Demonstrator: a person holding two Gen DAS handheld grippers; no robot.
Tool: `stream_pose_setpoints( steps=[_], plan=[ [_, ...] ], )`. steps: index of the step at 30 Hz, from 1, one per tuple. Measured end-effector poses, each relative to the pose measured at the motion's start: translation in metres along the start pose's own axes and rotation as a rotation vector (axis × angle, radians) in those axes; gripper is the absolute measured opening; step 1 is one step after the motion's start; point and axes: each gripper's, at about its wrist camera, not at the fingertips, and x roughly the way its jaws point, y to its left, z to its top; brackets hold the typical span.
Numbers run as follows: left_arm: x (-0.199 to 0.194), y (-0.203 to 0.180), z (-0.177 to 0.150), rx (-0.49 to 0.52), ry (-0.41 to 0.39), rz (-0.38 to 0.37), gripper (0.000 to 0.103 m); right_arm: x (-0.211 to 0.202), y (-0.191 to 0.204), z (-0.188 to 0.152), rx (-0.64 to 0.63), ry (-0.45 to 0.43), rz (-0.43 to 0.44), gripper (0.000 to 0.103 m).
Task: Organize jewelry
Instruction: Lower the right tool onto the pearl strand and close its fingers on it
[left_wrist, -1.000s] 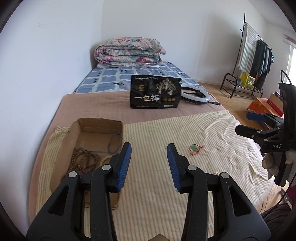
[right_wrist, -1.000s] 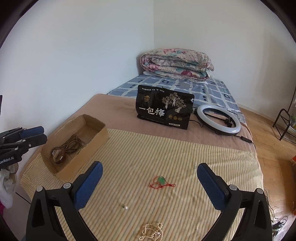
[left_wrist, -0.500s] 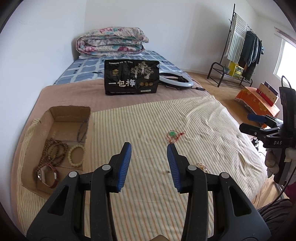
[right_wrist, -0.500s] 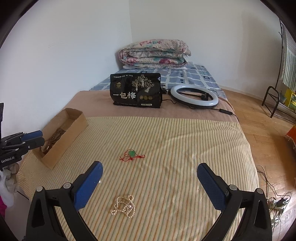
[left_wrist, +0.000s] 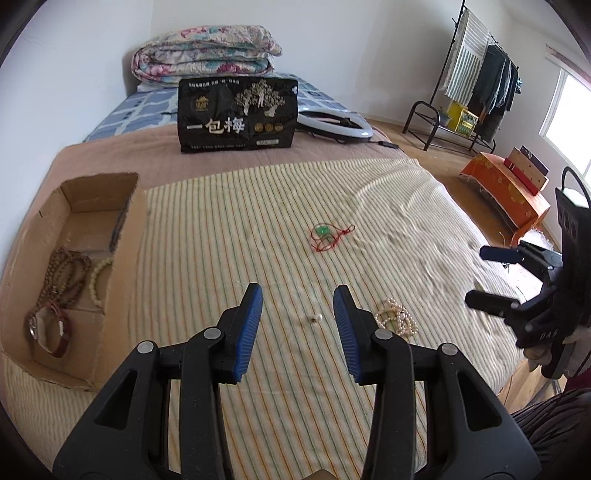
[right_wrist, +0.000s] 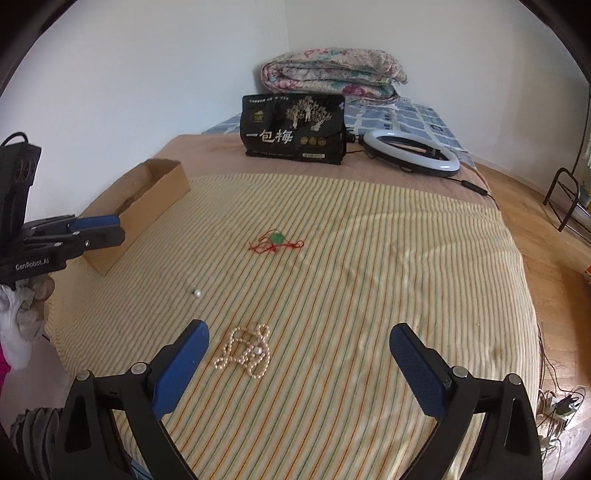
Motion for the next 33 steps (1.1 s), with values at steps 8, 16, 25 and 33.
stream_pose_setpoints(
  steps=[8, 16, 25, 33],
  plan=[
    [0.032, -0.01, -0.014, 0.02, 0.057, -0.032, 0.04, 0.029, 0.013, -0.028, -0.039, 0.111, 0.076, 0.079],
    [0.061, -0.024, -0.025, 0.073, 0.099, -0.04, 0.03, 0.05, 0.021, -0.041, -0.036, 0.157, 0.128, 0.066],
    [0.081, -0.022, -0.028, 0.078, 0.115, -0.031, 0.03, 0.067, 0.026, -0.042, -0.023, 0.174, 0.148, 0.061],
    [0.094, -0.024, -0.03, 0.106, 0.127, -0.022, 0.022, 0.074, 0.03, -0.04, -0.031, 0.175, 0.129, 0.059]
  ],
)
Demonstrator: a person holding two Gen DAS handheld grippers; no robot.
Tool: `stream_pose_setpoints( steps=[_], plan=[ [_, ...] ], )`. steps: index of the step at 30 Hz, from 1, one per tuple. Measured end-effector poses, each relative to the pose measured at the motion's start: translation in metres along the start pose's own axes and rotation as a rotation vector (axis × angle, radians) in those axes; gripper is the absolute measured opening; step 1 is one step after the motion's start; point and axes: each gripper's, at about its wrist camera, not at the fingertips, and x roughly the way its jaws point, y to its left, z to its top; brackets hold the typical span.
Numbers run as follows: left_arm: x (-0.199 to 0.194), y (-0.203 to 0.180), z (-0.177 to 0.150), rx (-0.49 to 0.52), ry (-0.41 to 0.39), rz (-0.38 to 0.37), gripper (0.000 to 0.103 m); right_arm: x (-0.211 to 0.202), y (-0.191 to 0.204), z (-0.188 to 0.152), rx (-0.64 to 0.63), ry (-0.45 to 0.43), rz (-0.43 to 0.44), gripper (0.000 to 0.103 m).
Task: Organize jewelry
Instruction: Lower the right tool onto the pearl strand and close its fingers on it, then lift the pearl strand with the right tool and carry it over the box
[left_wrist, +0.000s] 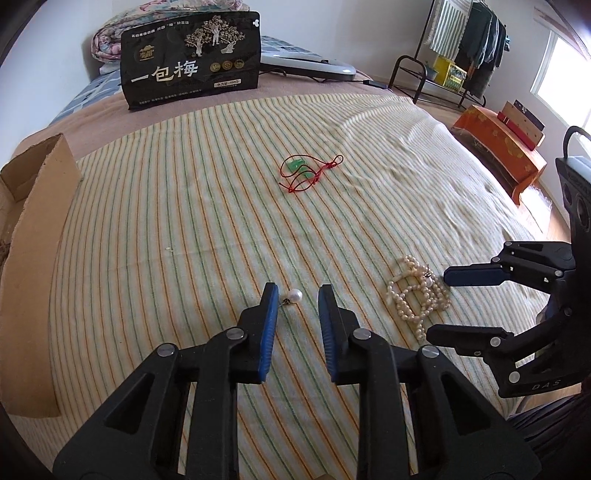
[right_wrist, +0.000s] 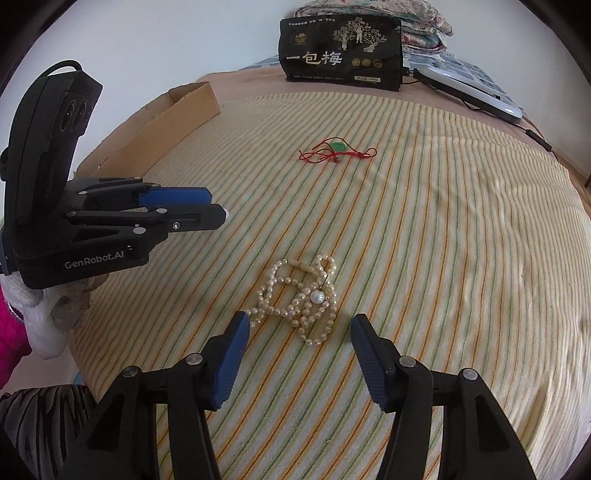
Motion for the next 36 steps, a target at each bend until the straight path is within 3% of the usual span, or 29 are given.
stream_pose_setpoints(
  steps=[5, 8, 14, 16, 28, 36],
  plan=[
    [0.007, 0.001, -0.002, 0.01, 0.008, 0.011, 0.022, 0.003, 0.003, 0.001, -0.011, 0.004, -0.013, 0.057],
    [0.01, 0.001, -0.003, 0.02, 0.01, 0.026, 0.014, 0.004, 0.004, 0.002, -0.014, 0.005, -0.017, 0.056],
    [0.013, 0.005, -0.001, 0.008, 0.014, 0.021, 0.009, 0.007, 0.003, 0.005, -0.018, 0.02, -0.025, 0.048],
    [0.014, 0.005, -0.001, 0.01, 0.012, 0.023, 0.009, 0.008, 0.002, 0.005, -0.016, 0.023, -0.033, 0.036],
    [0.011, 0.004, -0.001, 0.011, 0.0, 0.035, 0.008, 0.001, -0.012, 0.0, 0.032, 0.02, 0.02, 0.003],
    [-0.01, 0.006, 0.003, -0.009, -0.037, 0.032, 0.008, -0.018, -0.011, 0.0, 0.051, -0.029, 0.032, 0.001]
  ],
)
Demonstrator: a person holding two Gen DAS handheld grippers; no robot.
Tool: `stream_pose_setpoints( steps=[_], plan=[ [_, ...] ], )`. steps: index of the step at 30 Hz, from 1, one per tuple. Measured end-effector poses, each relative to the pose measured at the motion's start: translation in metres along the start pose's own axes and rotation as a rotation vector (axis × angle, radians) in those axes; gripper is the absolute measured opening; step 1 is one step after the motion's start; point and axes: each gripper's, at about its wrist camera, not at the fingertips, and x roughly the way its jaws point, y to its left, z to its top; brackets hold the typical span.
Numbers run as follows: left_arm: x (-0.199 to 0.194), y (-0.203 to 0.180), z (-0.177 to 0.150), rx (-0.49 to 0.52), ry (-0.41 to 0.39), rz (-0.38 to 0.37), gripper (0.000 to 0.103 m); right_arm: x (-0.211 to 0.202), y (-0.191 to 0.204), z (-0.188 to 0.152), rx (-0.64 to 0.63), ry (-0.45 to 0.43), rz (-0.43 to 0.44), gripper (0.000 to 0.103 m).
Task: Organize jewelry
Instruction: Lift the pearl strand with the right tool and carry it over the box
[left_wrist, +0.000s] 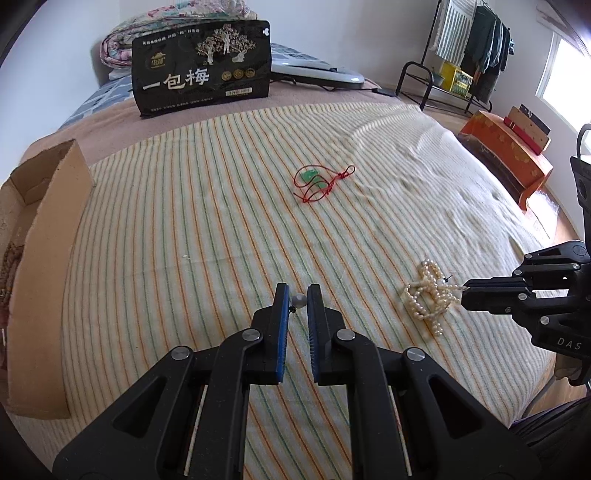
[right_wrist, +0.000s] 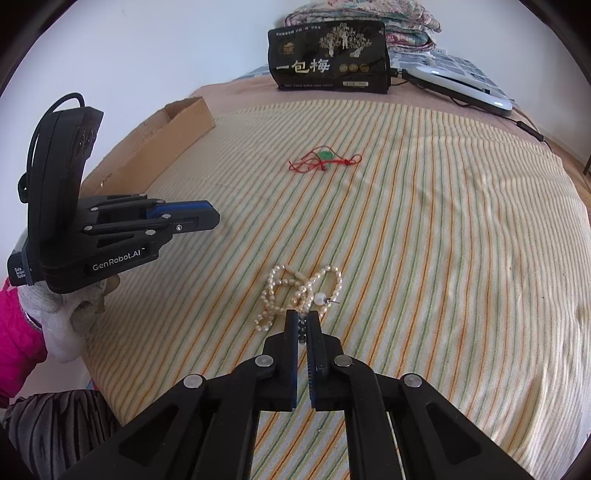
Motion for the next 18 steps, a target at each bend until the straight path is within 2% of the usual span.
stream_pose_setpoints(
  steps=[18],
  plan=[
    [-0.069, 0.005, 0.012, -0.022, -0.124, 0.003, 0.008, -0.071, 0.018, 0.039, -0.016, -0.174, -0.003, 0.001]
  ],
)
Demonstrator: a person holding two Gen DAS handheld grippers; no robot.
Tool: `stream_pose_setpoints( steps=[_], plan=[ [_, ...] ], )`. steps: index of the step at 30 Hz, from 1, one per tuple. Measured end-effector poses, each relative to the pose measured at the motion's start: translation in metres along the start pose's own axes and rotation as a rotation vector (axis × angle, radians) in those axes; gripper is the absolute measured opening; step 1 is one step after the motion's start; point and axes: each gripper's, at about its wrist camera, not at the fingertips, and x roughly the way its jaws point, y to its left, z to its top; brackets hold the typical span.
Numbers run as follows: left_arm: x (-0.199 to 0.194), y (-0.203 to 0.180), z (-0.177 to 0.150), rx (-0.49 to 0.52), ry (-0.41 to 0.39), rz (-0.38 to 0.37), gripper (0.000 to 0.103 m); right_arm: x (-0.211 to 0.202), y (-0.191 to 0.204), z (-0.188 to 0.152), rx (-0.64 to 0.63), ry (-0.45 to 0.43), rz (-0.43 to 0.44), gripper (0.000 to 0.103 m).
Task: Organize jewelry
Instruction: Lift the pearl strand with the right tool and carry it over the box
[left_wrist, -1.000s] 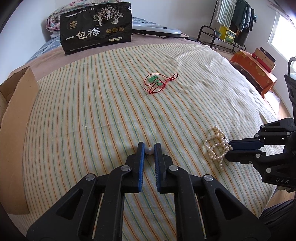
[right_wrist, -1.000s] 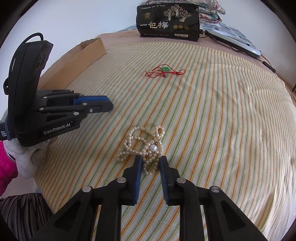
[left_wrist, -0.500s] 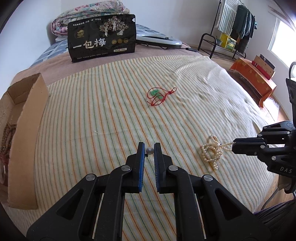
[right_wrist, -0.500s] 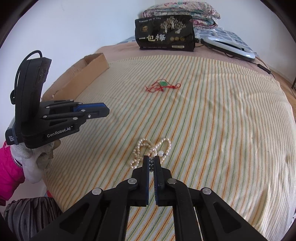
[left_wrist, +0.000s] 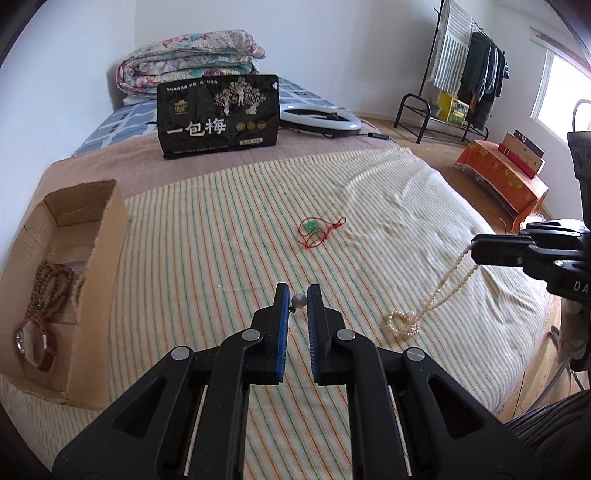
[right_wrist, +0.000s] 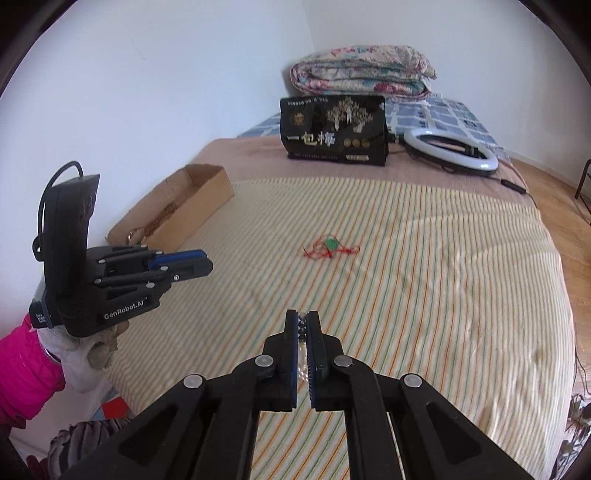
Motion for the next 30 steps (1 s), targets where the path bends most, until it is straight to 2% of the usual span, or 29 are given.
stream_pose_setpoints(
  steps=[16, 30],
  plan=[
    [-0.058, 0.021, 0.015, -0.018, -0.097, 0.045, 0.008, -0.037, 0.028, 0.043, -0.063, -0.105, 0.005, 0.001],
    [-0.095, 0.063, 0.022, -0.051, -0.148, 0.123, 0.008, -0.039, 0.062, 0.087, -0.114, -0.158, 0.044, 0.001]
  ],
)
